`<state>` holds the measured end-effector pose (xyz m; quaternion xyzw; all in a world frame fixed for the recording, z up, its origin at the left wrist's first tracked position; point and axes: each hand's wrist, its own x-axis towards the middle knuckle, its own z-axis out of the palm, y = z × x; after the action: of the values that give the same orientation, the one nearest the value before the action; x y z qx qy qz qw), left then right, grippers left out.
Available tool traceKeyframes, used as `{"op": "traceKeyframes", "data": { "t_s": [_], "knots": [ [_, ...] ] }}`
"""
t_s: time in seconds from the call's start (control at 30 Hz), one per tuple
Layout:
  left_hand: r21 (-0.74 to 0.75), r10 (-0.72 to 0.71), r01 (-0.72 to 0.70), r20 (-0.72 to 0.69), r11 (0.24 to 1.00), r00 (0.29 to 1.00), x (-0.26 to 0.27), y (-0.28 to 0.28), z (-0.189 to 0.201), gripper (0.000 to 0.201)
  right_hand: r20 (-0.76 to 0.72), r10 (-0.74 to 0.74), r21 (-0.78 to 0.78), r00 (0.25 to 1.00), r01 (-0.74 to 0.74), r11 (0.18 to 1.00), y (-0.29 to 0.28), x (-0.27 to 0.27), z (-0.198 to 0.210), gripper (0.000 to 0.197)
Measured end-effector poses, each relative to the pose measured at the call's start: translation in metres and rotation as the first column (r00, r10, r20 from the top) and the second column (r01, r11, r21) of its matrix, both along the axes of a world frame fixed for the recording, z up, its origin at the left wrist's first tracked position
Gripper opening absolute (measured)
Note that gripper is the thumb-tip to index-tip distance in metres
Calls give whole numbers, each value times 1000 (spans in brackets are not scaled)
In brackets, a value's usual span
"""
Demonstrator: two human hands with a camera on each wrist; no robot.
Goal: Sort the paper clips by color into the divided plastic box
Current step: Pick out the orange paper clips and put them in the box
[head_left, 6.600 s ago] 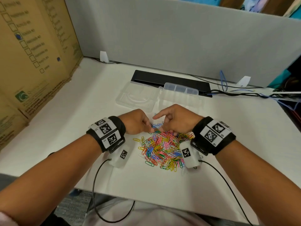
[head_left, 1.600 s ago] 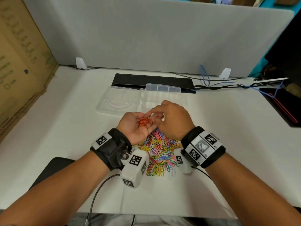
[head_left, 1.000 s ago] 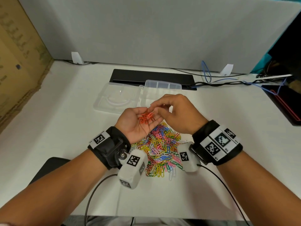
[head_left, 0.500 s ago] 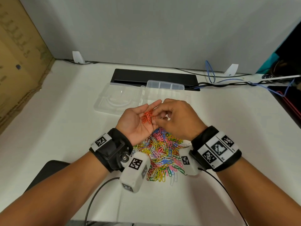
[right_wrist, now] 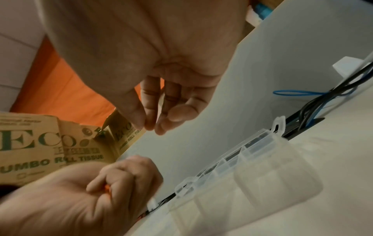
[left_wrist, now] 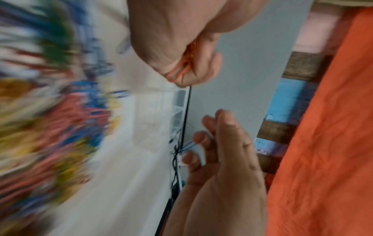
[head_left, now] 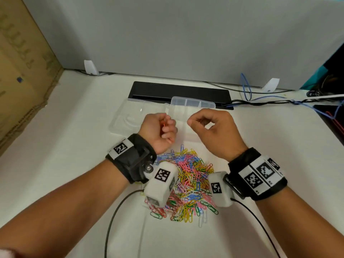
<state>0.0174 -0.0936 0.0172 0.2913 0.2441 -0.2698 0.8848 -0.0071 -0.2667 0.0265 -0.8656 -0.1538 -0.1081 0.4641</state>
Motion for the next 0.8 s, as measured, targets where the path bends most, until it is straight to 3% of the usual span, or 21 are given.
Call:
{"op": "traceKeyframes", "data": {
  "t_s": [0.07,0.2,0.6,0.8],
  "knots": [
    [107,-16,4,118,994,993,28,-2,21,37,-6,-32,64,999,32,997,-6,5,2,15],
    [301,31,-120,285,946,958,84,-17,43,38,-45,-58,125,997,63,990,-15,8,1,21],
    [504,178,-329,325,799,929,123,-46,0,39,-135,-78,69,988,88,994,-42,-3,-21,18],
    [594,126,-380,423,709,897,122,-44,-11,37,-167,-84,111,982,104,988,-45,-3,-26,14]
  ]
}}
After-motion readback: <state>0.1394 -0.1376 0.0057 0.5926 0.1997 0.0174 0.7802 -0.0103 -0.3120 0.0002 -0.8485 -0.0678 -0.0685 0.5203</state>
